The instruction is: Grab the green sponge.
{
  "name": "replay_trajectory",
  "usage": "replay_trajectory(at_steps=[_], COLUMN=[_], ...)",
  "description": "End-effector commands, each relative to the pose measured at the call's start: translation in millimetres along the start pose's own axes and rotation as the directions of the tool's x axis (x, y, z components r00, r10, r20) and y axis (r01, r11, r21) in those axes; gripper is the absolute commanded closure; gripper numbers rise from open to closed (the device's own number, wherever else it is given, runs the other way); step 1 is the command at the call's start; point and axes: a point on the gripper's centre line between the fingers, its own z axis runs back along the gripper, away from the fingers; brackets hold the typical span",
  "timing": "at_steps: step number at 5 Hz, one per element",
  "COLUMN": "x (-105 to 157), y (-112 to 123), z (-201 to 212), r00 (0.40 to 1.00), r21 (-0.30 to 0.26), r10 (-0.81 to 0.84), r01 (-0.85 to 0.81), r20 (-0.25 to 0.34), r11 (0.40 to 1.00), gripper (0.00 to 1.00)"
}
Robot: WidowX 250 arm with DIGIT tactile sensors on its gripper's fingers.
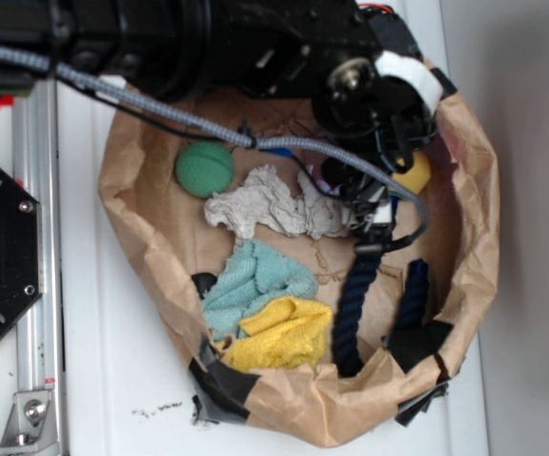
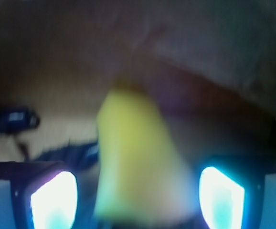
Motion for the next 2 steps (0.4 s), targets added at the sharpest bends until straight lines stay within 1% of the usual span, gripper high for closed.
replay_trajectory(at_steps=[1,2], x=[11.0,9.6], y=[19.3,15.8], z=[-15.5,-14.1], r00=[1.0,0.999], r21=[0.088,0.097], r10=[-0.02,-0.033], r01=[0.021,0.034], r20=[-0.005,-0.016], r11=[0.996,0.995], gripper=[1.0,1.0])
